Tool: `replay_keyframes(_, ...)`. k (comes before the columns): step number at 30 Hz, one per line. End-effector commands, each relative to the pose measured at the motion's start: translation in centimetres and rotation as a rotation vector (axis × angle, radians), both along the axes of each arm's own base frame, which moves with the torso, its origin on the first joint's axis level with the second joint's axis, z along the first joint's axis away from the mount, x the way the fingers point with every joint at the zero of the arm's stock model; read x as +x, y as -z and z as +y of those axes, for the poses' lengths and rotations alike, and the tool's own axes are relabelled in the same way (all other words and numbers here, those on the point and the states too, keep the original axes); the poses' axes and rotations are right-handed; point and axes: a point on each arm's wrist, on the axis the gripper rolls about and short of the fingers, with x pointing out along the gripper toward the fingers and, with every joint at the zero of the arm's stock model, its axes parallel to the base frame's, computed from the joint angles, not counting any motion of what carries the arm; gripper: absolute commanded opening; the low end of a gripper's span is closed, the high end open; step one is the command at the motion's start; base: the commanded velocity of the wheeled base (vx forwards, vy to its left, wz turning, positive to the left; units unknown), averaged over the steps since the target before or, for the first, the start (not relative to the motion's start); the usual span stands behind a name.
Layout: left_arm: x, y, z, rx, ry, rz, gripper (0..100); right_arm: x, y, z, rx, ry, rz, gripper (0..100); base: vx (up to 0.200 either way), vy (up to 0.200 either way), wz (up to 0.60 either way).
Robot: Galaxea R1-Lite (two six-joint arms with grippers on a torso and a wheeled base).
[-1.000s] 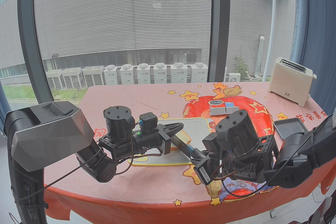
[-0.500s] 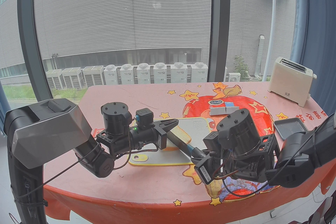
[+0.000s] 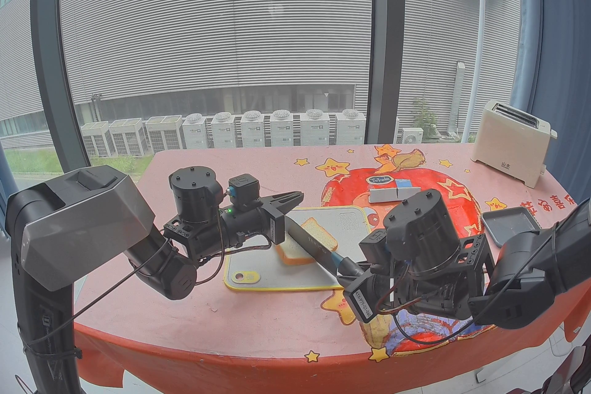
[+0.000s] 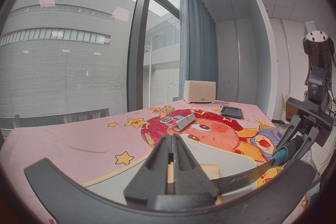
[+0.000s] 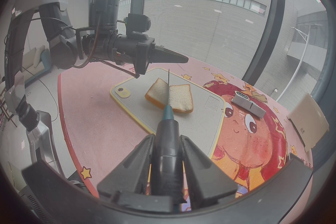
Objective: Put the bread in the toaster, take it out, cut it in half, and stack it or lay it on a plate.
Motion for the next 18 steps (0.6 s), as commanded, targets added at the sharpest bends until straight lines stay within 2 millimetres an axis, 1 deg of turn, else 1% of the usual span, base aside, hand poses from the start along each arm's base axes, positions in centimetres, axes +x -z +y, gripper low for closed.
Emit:
replay_keyframes(1, 0.0, -0.83, 0.13, -0.014, -0.005, -0.02, 0, 0.0, 0.04, 0.01, -0.001, 0.001, 0.002, 0, 0.0, 0.0, 0.0)
replay_keyframes(18, -0.52, 0.11, -0.25, 0.0, 0.009, 0.002, 0, 0.08, 0.08, 0.25, 0.053, 0.051, 0.037, 0, 0.0, 0.0, 0.0)
